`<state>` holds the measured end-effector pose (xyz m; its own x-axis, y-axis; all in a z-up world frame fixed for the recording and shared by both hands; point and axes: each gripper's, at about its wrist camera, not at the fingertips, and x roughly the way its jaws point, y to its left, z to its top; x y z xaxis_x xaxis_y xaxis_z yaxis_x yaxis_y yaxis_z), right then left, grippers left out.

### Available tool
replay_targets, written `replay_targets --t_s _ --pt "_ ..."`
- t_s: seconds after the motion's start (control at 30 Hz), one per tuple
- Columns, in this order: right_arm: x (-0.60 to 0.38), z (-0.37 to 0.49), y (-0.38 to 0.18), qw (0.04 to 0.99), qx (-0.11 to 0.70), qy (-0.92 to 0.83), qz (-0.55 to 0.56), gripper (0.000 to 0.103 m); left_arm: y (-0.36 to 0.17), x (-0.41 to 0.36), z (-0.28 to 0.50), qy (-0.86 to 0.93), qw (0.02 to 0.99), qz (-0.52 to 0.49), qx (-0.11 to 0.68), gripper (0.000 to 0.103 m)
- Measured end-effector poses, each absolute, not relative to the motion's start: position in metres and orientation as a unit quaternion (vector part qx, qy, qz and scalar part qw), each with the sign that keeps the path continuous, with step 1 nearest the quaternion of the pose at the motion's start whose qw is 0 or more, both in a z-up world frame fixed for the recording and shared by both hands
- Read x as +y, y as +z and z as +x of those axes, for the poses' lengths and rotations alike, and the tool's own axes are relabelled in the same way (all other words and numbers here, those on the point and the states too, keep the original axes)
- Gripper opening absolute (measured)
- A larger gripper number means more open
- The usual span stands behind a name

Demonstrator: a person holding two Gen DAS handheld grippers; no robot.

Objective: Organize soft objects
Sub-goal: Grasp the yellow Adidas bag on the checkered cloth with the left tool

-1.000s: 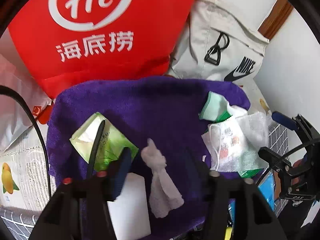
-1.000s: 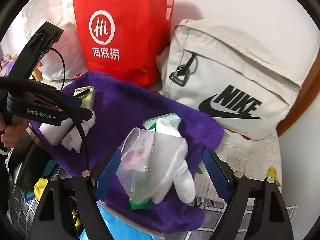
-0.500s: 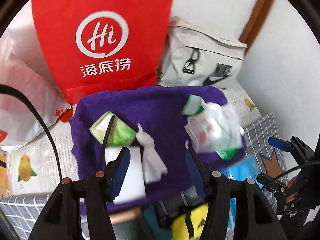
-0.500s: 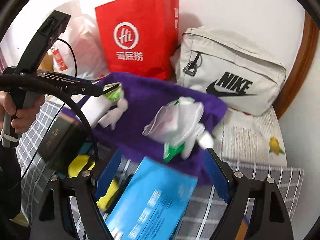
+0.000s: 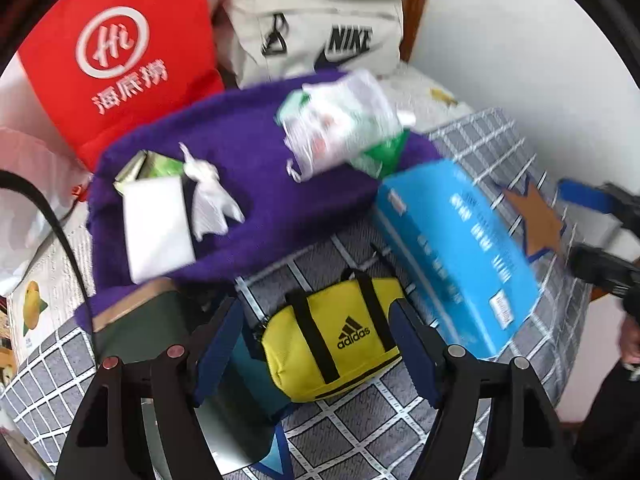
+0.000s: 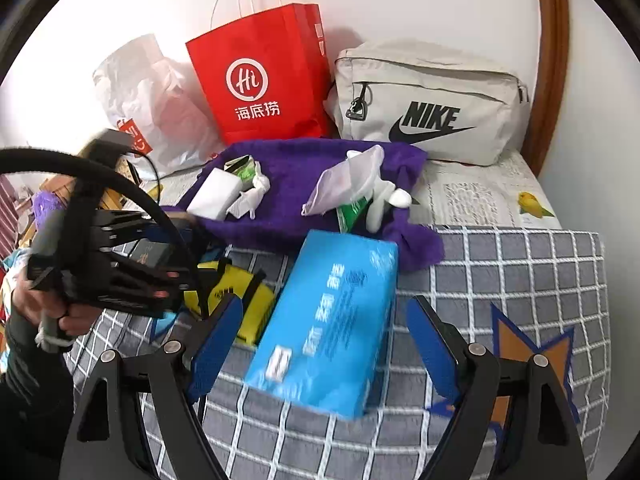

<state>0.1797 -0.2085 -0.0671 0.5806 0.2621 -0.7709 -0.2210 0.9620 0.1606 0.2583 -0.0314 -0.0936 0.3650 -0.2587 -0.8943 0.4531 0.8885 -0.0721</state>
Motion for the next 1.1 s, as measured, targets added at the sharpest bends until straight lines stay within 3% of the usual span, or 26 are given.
replay_targets --t_s 0.33,0.57,0.8,0.9,0.97,1.1 --pt "-0.228 0.144 -0.077 0.887 0.442 0.128 0.036 0.083 -0.138 -0.061 0.267 -0.228 0.775 0.158 0.567 0.073" --pt "-0.232 0.137 -0.084 0.886 0.444 0.128 0.047 0.083 -0.138 -0.063 0.261 -0.222 0.775 0.170 0.567 0.041" --pt "-0.231 0.134 -0.089 0.884 0.445 0.137 0.052 0.084 -0.128 -0.054 0.226 -0.241 0.764 0.180 0.571 0.041" --pt "-0.232 0.135 -0.091 0.882 0.445 0.141 0.057 0.083 -0.125 -0.056 0.204 -0.246 0.762 0.194 0.567 0.048" --pt "-0.233 0.136 -0.093 0.881 0.446 0.142 0.061 0.083 -0.123 -0.058 0.195 -0.254 0.761 0.197 0.564 0.073" --pt "-0.231 0.137 -0.096 0.878 0.452 0.144 0.063 0.084 -0.118 -0.063 0.191 -0.249 0.781 0.210 0.533 0.077"
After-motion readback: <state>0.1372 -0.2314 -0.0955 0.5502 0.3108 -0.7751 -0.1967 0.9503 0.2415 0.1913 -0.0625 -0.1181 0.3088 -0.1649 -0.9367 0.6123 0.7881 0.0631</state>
